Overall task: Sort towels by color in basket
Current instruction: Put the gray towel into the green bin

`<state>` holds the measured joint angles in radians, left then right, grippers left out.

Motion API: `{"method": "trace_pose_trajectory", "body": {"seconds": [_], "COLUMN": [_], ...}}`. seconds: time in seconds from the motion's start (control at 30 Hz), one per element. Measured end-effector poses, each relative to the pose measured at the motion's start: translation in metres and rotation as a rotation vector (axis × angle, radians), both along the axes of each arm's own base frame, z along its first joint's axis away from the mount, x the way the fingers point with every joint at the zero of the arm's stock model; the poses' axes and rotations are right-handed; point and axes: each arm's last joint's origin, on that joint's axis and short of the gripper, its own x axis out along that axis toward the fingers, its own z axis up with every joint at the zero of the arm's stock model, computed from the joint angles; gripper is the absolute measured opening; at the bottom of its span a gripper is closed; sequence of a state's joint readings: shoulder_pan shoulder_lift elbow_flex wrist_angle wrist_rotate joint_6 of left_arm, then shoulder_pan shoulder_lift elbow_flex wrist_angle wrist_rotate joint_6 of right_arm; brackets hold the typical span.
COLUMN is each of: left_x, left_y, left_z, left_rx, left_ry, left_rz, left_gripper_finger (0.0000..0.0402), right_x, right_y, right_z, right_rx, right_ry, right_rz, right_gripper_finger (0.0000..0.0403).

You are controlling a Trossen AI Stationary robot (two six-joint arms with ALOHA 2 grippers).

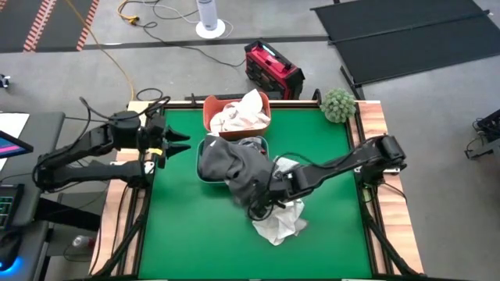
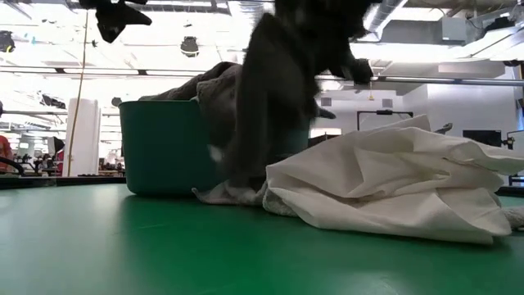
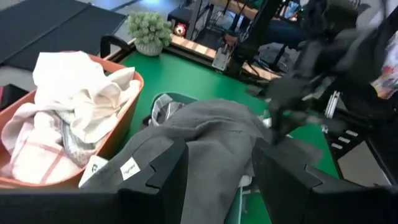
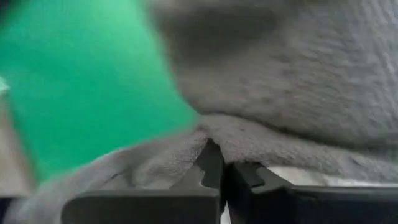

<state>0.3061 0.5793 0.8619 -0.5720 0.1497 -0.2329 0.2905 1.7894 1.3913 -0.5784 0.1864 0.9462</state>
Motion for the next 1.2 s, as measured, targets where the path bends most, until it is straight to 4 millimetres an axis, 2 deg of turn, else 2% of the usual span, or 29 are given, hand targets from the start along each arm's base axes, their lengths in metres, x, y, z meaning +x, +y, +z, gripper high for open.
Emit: {"method": "trace_pose_trajectory", "body": {"seconds": [0.13, 0.27, 0.33, 0.43, 0.5, 0.57, 0.63, 0.77, 0.93, 1.03, 1.2], "left_x": [0.002, 0.007, 0.008, 0.009, 0.009, 0.009, 0.01, 0.015, 0.02, 0.022, 0.024], "left_y": [0.001, 0.002, 0.003, 0.003, 0.003, 0.003, 0.004, 0.006, 0.008, 0.008, 0.01], "left_z": [0.003, 0.011, 0.017, 0.025, 0.029, 0.029, 0.028, 0.021, 0.012, 0.011, 0.01], "left_rx": [0.004, 0.02, 0.038, 0.066, 0.075, 0.077, 0.061, 0.008, -0.026, -0.03, -0.021], "left_ry": [-0.029, -0.112, -0.17, -0.255, -0.287, -0.295, -0.28, -0.218, -0.139, -0.124, -0.112], "left_rz": [0.002, 0.003, 0.003, 0.001, 0.003, 0.016, 0.033, 0.054, 0.06, 0.061, 0.089], "left_gripper_finger": [0.0167, 0.0167, 0.0167, 0.0167, 0.0167, 0.0167, 0.0167, 0.0167, 0.0167, 0.0167, 0.0167], "right_x": [-0.002, -0.003, -0.002, 0.003, 0.009, 0.017, 0.027, 0.041, 0.051, 0.053, 0.054], "right_y": [-0.001, -0.022, -0.037, -0.062, -0.079, -0.095, -0.111, -0.135, -0.146, -0.148, -0.147], "right_z": [0.053, 0.102, 0.118, 0.126, 0.12, 0.105, 0.081, 0.027, -0.02, -0.026, -0.01], "right_rx": [-0.048, -0.159, -0.239, -0.338, -0.395, -0.422, -0.413, -0.275, -0.126, -0.086, -0.099], "right_ry": [-0.228, -0.491, -0.581, -0.638, -0.607, -0.535, -0.417, -0.202, -0.05, -0.04, -0.072], "right_rz": [0.127, 0.122, 0.086, 0.048, 0.026, 0.005, -0.01, 0.018, 0.012, 0.01, 0.044], "right_gripper_finger": [0.0018, 0.002, 0.0021, 0.0021, 0.0021, 0.0021, 0.0021, 0.0021, 0.003, 0.0042, 0.0049]}}
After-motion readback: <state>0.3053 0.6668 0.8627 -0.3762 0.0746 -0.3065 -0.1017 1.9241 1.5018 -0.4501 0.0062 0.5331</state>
